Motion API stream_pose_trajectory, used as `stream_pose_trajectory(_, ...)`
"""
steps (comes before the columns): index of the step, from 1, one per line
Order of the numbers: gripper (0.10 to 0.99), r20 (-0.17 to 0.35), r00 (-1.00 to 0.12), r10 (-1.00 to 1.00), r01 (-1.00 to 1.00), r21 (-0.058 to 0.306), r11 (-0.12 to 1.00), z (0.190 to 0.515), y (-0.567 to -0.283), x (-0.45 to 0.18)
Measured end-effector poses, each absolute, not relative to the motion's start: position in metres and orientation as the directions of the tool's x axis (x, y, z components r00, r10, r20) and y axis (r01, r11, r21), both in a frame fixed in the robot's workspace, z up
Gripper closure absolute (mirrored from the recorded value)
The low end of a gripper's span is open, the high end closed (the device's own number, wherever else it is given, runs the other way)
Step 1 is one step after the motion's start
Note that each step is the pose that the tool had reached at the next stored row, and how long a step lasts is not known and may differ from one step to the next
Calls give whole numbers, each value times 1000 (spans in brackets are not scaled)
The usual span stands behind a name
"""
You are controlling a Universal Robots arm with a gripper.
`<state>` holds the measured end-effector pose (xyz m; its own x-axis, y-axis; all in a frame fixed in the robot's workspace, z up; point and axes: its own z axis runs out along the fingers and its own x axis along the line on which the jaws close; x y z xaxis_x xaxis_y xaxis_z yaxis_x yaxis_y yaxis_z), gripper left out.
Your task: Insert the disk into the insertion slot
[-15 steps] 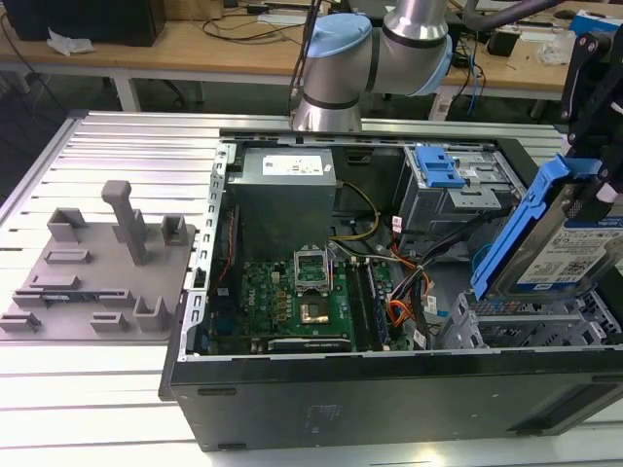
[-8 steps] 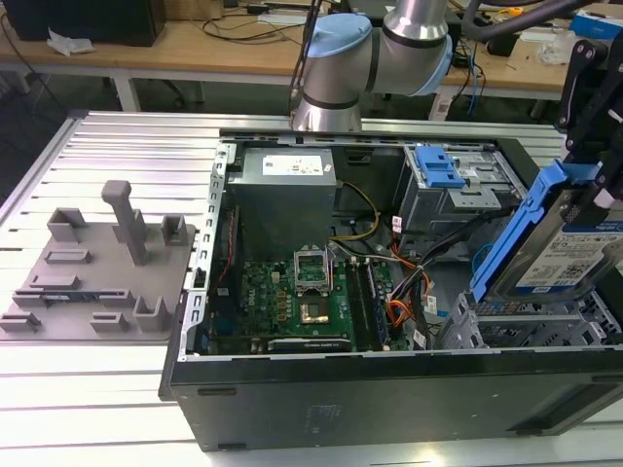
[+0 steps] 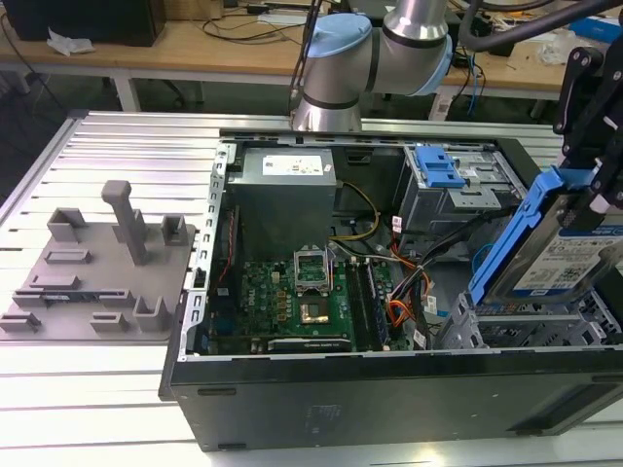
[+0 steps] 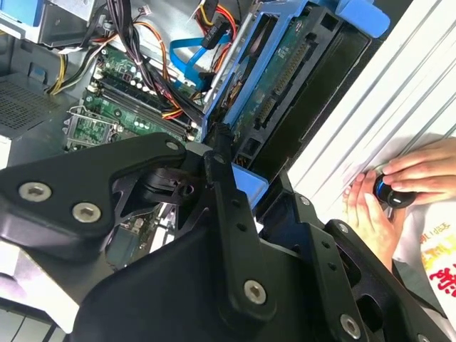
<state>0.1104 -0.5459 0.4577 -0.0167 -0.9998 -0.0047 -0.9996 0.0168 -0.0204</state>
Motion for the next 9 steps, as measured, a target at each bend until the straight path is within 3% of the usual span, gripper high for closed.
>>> stream_pose_trajectory(9, 722, -3, -17, -1000, -1000, -18, 17, 447, -546, 110)
